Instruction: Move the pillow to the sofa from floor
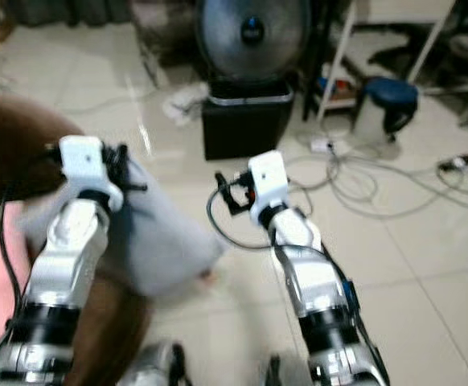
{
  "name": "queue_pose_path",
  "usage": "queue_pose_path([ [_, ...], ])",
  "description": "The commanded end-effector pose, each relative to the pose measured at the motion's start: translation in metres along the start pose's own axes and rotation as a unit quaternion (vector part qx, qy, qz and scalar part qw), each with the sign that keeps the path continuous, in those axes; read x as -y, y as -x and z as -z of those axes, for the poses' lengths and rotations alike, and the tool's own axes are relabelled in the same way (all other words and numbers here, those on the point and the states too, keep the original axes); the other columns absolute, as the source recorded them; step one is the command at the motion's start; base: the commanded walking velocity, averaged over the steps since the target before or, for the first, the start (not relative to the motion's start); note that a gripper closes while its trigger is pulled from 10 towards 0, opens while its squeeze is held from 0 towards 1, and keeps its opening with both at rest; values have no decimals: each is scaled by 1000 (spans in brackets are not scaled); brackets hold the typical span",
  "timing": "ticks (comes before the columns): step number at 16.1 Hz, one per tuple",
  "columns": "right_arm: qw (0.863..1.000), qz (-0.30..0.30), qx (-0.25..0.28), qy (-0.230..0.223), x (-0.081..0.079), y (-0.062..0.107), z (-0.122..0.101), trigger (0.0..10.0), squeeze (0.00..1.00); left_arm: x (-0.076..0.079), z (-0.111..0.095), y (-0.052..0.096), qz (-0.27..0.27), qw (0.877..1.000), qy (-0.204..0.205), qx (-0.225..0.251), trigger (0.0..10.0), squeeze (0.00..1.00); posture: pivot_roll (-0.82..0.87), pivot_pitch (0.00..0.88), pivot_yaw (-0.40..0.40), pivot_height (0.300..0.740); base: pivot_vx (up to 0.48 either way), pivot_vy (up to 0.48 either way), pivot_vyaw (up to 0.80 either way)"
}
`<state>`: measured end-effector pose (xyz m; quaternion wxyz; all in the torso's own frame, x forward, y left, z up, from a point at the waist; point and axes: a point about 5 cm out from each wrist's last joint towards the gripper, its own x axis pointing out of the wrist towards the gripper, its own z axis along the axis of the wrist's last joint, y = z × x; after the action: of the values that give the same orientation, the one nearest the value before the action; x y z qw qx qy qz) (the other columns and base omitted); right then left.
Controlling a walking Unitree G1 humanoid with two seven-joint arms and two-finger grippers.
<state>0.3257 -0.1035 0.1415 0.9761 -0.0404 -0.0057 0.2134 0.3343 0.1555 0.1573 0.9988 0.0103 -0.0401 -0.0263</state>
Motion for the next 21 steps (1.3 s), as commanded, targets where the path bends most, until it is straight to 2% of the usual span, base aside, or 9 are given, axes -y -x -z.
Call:
queue_pose_path([
  [1, 1000, 9, -11, 9, 4, 2, 2, 10000, 0, 10, -10, 0, 24, 999, -21, 12, 10000, 0, 48, 0, 83, 739, 0, 0, 0],
  [4, 1000, 13, -7, 9, 5, 6, -1, 10000, 0, 12, -14, 5, 40, 998, -32, 23, 10000, 0, 23, 0, 95, 740, 0, 0, 0],
  [7, 999, 45, -13, 11, 15, 11, 1, 10000, 0, 22, -17, 3, 64, 997, -38, 24, 10000, 0, 4, 0, 104, 740, 0, 0, 0],
  [10, 998, 59, -21, 9, 19, 13, 4, 10000, 0, 26, -15, 3, 63, 997, -35, 23, 10000, 0, 1, 0, 107, 740, 0, 0, 0],
  [12, 997, 70, -18, -13, 20, 12, 5, 10000, 0, 23, -11, 6, 57, 998, -36, 21, 10000, 0, 1, 0, 107, 740, 0, 0, 0],
  [14, 998, 59, -18, 1, 15, 12, 7, 10000, 0, 20, -7, 8, 47, 998, -49, 15, 10000, 0, 25, 0, 86, 740, 0, 0, 0],
  [17, 998, 51, -23, 5, 10, 11, 9, 10000, 0, 23, -6, 10, 49, 997, -53, 14, 10000, 0, 35, 0, 79, 740, 0, -467, 533],
  [21, 999, 50, -20, 2, 10, 8, 7, 10000, 0, 23, -5, 10, 50, 997, -58, 10, 10000, 0, 34, 0, 80, 740, 0, -480, 800],
])
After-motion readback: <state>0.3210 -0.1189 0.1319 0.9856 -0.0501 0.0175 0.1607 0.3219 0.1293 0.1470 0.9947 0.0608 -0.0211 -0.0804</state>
